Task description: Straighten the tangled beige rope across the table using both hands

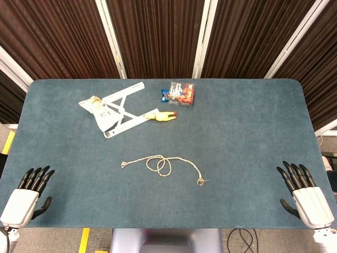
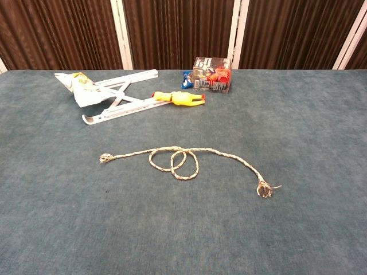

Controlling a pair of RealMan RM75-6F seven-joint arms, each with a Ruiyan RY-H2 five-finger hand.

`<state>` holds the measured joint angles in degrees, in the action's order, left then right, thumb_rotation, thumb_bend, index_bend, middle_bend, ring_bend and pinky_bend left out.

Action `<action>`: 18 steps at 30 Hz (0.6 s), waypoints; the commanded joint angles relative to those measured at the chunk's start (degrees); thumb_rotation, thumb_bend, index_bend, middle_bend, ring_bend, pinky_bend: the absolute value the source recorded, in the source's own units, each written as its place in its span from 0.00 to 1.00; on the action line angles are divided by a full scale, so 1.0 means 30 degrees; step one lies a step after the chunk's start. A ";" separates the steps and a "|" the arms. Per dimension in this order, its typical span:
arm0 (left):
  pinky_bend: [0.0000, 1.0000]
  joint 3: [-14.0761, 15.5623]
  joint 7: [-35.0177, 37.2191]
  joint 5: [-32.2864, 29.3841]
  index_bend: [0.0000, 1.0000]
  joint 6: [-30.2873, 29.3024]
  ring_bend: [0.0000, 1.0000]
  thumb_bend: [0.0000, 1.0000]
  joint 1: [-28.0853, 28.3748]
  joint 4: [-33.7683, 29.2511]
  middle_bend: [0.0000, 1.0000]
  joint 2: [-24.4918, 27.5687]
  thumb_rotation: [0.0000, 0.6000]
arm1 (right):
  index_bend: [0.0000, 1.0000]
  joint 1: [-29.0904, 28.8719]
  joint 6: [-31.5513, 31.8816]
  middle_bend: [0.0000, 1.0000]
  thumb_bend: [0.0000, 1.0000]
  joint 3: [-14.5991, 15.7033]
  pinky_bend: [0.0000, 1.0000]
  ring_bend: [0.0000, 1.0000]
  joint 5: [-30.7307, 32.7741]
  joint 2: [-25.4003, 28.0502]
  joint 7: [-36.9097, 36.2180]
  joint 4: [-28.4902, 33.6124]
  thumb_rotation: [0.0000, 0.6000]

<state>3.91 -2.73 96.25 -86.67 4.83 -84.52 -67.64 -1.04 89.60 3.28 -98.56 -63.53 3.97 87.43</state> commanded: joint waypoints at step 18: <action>0.18 -0.1446 -0.1755 -0.0429 0.07 0.5704 0.00 0.43 0.4288 -0.0527 0.00 -0.3875 1.00 | 0.00 -0.0418 -0.0898 0.00 0.31 -0.0455 0.00 0.00 0.0734 -0.0928 0.1098 -0.0296 1.00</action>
<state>0.96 -6.06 96.86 -73.44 14.82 -85.61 -76.45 -2.25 86.93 1.95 -96.39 -66.26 7.20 86.59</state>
